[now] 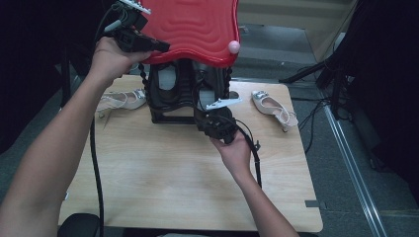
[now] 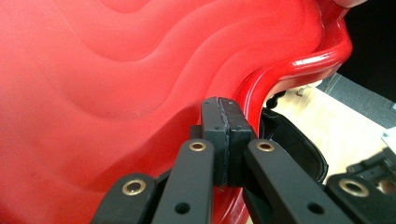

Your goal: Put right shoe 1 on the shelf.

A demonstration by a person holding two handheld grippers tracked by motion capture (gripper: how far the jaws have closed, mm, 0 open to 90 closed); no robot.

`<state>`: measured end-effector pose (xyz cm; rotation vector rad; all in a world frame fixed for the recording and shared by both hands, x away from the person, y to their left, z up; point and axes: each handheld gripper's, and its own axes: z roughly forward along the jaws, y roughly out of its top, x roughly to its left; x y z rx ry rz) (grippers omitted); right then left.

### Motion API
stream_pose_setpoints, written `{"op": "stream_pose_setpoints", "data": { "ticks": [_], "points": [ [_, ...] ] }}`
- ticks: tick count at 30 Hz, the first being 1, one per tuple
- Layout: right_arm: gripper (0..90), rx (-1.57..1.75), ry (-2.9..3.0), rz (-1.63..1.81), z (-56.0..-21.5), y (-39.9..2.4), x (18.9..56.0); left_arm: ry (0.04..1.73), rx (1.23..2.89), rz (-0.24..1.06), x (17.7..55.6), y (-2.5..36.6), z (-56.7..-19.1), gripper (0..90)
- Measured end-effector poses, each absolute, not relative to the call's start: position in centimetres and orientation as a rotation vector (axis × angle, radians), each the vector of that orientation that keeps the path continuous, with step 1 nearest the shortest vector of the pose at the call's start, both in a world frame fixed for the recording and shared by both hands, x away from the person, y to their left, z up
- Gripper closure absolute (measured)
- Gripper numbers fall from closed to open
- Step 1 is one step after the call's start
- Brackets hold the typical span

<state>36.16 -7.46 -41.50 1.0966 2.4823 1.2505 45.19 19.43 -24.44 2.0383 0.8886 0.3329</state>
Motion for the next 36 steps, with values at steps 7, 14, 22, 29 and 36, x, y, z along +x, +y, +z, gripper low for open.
{"op": "stream_pose_setpoints", "data": {
  "ticks": [7, 14, 22, 29, 36],
  "points": [
    [90.0, 1.108, 2.488, 1.26, -41.3, -7.4, 37.3, 0.892, 2.038, 0.331, 45.2, 19.4, -24.4, 90.0],
    [90.0, 1.11, 2.48, 1.242, -40.9, -7.5, 38.6, 0.892, 2.039, 0.332, 45.2, 19.4, -24.4, 90.0],
    [90.0, 1.156, 2.426, 1.288, -40.5, -7.2, 40.2, 0.894, 2.04, 0.331, 45.2, 19.4, -24.4, 90.0],
    [90.0, 1.186, 2.39, 1.296, -40.2, -6.7, 41.9, 0.894, 2.038, 0.332, 45.1, 19.4, -24.4, 90.0],
    [90.0, 1.192, 2.328, 1.283, -40.2, -6.7, 42.8, 0.894, 2.036, 0.34, 45.1, 19.3, -24.4, 90.0]
  ]
}}
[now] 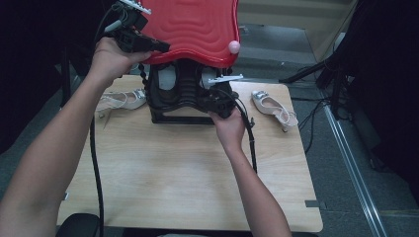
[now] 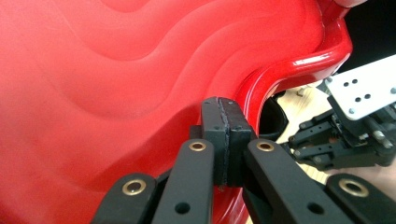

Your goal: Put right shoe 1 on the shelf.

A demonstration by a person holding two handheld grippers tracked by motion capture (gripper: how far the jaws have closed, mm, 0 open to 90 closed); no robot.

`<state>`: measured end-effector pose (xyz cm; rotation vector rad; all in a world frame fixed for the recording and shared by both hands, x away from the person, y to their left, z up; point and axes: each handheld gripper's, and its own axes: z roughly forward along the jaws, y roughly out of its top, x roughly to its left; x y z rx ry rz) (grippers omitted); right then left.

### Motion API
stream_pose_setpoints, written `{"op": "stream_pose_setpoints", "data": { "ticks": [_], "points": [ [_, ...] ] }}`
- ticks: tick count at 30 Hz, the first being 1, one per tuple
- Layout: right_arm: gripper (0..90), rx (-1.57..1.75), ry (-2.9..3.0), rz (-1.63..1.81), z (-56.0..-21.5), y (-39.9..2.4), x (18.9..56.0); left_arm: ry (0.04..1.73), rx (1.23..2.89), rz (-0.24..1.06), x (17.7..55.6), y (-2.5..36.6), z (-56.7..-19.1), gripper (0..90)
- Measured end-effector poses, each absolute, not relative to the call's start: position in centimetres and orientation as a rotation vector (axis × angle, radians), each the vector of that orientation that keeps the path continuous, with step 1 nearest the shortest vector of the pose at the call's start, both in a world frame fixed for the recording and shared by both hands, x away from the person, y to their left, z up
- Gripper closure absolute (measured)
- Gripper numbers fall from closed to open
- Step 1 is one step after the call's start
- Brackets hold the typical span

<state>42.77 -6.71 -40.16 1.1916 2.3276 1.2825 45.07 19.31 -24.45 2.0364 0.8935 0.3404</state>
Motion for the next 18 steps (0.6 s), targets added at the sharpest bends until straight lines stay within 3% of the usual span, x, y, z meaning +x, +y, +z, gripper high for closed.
{"op": "stream_pose_setpoints", "data": {
  "ticks": [7, 15, 18],
  "points": [
    [90.0, 1.265, 2.321, 1.319, -40.9, -7.4, 43.1, 0.898, 2.035, 0.347, 45.0, 19.3, -24.5, 90.0],
    [89.4, 1.162, 2.378, 1.341, -40.2, -7.9, 40.4, 0.96, 2.02, 0.357, 44.7, 19.1, -24.1, 89.7],
    [86.3, 1.15, 2.392, 1.373, -40.6, -8.5, 39.6, 0.965, 1.986, 0.312, 44.1, 19.5, -23.5, 81.7]
  ]
}}
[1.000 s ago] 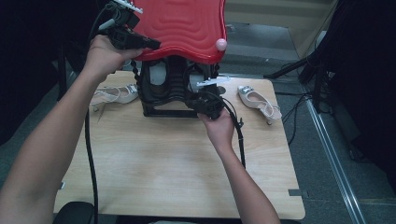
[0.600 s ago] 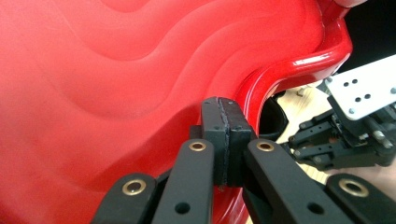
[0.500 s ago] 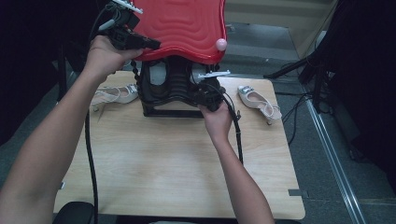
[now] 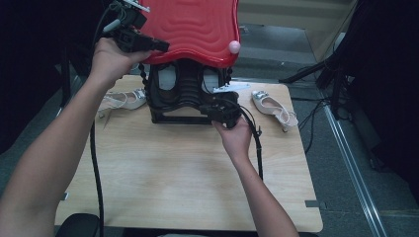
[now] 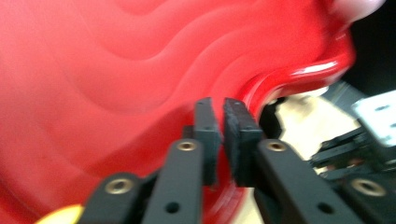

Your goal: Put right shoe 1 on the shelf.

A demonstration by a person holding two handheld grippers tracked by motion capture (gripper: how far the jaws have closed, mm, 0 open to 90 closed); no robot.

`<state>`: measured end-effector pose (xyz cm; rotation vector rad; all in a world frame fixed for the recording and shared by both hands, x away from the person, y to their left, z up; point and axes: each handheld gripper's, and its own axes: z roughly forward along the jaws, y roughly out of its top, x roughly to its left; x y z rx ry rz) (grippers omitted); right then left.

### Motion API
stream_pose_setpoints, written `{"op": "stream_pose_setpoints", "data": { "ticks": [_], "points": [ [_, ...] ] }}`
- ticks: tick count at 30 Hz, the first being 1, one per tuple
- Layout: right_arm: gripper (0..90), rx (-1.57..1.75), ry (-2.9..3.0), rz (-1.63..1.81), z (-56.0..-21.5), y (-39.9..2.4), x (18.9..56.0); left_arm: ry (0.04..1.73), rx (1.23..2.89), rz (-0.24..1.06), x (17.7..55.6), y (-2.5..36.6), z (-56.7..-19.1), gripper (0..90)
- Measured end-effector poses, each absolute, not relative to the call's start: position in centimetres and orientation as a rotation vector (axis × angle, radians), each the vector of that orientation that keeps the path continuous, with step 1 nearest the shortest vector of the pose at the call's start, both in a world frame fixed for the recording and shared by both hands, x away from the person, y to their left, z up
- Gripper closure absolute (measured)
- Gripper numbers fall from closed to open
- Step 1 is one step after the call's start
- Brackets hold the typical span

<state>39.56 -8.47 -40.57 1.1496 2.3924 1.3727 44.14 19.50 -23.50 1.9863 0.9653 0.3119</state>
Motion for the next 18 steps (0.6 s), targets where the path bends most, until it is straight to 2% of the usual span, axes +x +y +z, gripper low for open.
{"op": "stream_pose_setpoints", "data": {
  "ticks": [9, 11, 12, 13, 18],
  "points": [
    [79.5, 1.144, 2.453, 1.39, -42.0, -10.1, 37.6, 0.906, 1.981, 0.286, 40.4, 19.6, -24.1, 71.9],
    [74.0, 1.147, 2.462, 1.414, -42.3, -10.5, 37.4, 0.901, 1.987, 0.284, 40.0, 19.5, -24.3, 69.7],
    [74.0, 1.147, 2.462, 1.414, -42.3, -10.5, 37.4, 0.898, 1.993, 0.285, 39.6, 19.4, -24.5, 69.7],
    [67.9, 1.125, 2.457, 1.436, -42.6, -10.8, 37.0, 0.878, 2.006, 0.281, 38.9, 19.2, -25.1, 68.3],
    [62.5, 1.117, 2.443, 1.417, -43.2, -11.2, 36.2, 0.859, 2.012, 0.247, 37.7, 19.1, -26.9, 65.3]
  ]
}}
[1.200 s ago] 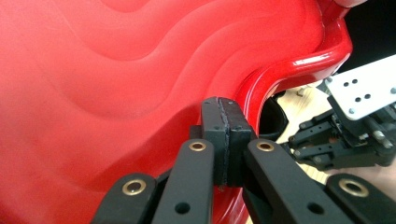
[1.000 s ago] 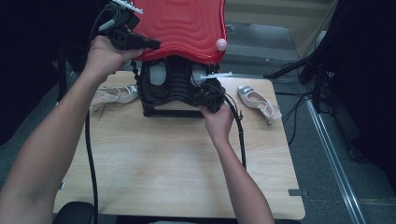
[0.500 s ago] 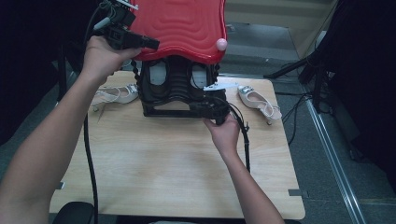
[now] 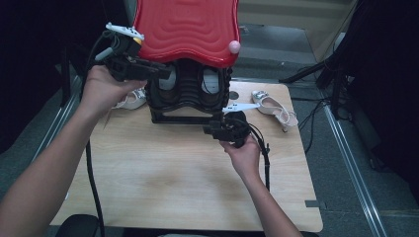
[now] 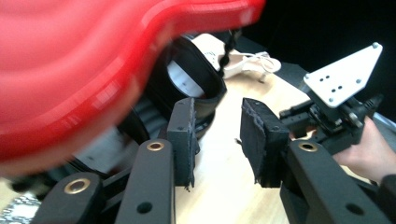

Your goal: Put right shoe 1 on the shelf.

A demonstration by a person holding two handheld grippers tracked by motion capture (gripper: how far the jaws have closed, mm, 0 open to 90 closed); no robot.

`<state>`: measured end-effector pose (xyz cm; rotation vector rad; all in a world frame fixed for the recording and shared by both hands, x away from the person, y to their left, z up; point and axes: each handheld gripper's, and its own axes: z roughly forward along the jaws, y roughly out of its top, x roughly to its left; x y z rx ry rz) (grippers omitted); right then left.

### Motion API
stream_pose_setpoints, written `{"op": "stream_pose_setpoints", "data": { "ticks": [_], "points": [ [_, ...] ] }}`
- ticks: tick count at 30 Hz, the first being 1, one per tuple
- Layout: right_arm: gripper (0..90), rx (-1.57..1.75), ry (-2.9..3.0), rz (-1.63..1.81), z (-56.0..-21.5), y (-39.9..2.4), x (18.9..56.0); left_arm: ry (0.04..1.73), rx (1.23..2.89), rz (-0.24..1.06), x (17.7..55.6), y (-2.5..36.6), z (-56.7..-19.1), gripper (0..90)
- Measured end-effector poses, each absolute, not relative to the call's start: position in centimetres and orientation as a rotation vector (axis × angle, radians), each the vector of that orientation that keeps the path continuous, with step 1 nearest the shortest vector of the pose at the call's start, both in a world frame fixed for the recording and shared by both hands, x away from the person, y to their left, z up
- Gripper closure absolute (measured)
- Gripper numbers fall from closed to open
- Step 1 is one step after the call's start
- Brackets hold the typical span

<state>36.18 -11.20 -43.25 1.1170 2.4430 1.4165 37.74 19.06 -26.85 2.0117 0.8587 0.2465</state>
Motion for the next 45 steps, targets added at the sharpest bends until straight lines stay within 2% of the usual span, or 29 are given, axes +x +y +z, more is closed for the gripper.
{"op": "stream_pose_setpoints", "data": {
  "ticks": [6, 8, 24, 33, 34, 37, 45],
  "points": [
    [59.9, 1.163, 2.44, 1.418, -44.2, -11.7, 35.4, 0.822, 2.043, 0.226, 37.3, 19.0, -29.2, 59.3],
    [63.3, 1.184, 2.45, 1.414, -44.6, -11.9, 35.2, 0.831, 2.043, 0.212, 37.3, 19.1, -29.9, 58.4],
    [71.1, 1.192, 2.436, 1.351, -47.7, -13.2, 32.7, 0.885, 2.034, 0.141, 36.6, 19.1, -36.8, 51.5],
    [66.9, 1.235, 2.442, 1.393, -48.3, -13.9, 32.2, 0.899, 2.068, 0.147, 36.0, 19.0, -40.3, 51.5],
    [62.9, 1.231, 2.438, 1.399, -48.4, -14.1, 32.1, 0.895, 2.072, 0.144, 35.9, 19.1, -40.6, 51.5],
    [59.2, 1.251, 2.436, 1.389, -48.5, -14.3, 32.1, 0.892, 2.069, 0.131, 35.7, 19.3, -41.7, 51.6],
    [66.5, 1.252, 2.472, 1.397, -48.5, -15.0, 32.1, 0.925, 2.089, 0.109, 35.4, 19.8, -43.9, 52.0]
  ]
}}
